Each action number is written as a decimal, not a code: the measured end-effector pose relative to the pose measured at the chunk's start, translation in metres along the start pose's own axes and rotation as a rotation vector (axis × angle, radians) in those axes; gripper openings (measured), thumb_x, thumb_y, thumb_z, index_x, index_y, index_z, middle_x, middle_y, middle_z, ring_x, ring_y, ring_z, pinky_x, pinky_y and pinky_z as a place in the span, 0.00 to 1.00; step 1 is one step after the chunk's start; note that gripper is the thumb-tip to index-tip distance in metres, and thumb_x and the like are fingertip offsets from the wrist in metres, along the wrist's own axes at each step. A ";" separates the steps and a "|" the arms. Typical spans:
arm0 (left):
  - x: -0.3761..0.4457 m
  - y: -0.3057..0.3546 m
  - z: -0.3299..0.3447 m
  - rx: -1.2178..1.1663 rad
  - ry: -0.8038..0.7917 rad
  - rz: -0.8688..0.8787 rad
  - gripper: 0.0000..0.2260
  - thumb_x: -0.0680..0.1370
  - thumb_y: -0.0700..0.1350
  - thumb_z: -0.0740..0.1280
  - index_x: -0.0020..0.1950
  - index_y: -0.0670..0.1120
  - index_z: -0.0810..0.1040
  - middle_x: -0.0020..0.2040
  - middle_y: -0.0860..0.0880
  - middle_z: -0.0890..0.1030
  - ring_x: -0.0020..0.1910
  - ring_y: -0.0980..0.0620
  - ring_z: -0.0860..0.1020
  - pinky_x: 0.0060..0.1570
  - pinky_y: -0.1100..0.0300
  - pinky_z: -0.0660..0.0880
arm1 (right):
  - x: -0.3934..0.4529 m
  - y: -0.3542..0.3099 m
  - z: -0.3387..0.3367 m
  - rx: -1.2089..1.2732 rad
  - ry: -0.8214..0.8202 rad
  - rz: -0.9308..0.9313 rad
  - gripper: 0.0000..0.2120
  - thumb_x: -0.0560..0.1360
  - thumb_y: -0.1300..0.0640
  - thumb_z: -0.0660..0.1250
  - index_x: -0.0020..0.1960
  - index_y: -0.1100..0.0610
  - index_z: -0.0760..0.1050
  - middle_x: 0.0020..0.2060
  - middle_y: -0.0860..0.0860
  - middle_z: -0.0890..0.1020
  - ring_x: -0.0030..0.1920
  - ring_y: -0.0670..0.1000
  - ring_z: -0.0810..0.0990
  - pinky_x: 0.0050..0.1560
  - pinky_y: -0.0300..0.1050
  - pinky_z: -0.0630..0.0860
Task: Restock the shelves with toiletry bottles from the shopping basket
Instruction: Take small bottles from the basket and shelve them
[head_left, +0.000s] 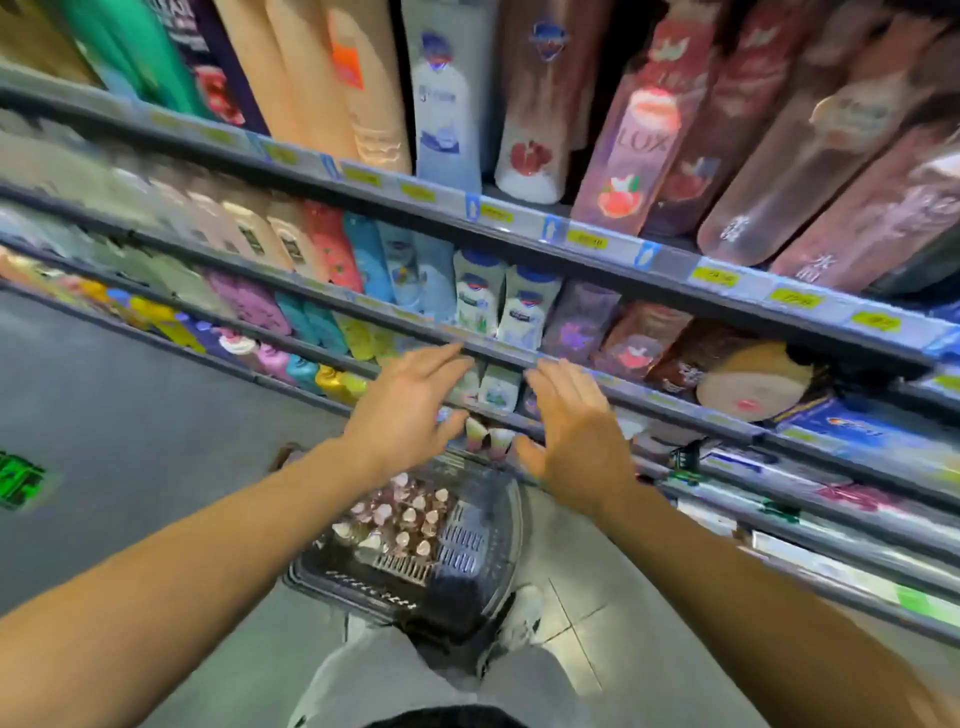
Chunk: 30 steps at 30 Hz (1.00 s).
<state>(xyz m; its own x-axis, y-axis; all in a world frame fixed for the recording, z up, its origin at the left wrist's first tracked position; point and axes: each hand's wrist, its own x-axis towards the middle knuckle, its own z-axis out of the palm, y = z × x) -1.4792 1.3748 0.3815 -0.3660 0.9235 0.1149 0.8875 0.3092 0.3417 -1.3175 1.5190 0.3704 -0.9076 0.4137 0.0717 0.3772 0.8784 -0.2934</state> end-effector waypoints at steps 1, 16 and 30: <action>-0.012 -0.017 0.010 -0.017 -0.038 -0.018 0.26 0.73 0.45 0.73 0.70 0.40 0.73 0.70 0.39 0.73 0.66 0.37 0.72 0.67 0.45 0.69 | -0.001 -0.011 0.017 0.000 -0.045 0.016 0.30 0.68 0.54 0.74 0.66 0.66 0.73 0.63 0.62 0.76 0.65 0.67 0.73 0.65 0.60 0.70; -0.141 -0.202 0.159 -0.238 -0.403 -0.223 0.25 0.75 0.47 0.69 0.72 0.43 0.71 0.71 0.42 0.73 0.66 0.39 0.73 0.68 0.50 0.67 | -0.023 -0.102 0.256 0.113 -0.531 0.388 0.31 0.74 0.49 0.66 0.74 0.58 0.63 0.70 0.58 0.69 0.70 0.59 0.67 0.69 0.46 0.62; -0.192 -0.281 0.389 -0.250 -0.607 -0.353 0.25 0.76 0.48 0.67 0.73 0.47 0.70 0.70 0.47 0.73 0.70 0.46 0.68 0.66 0.48 0.70 | -0.074 -0.041 0.521 0.194 -0.710 0.495 0.31 0.75 0.50 0.68 0.74 0.57 0.62 0.69 0.56 0.69 0.68 0.57 0.69 0.63 0.51 0.71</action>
<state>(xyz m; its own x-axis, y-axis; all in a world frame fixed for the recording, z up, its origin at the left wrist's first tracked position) -1.5498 1.1983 -0.0994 -0.3339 0.7641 -0.5520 0.6289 0.6168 0.4734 -1.3623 1.3277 -0.1198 -0.5731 0.4329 -0.6958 0.7776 0.5552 -0.2951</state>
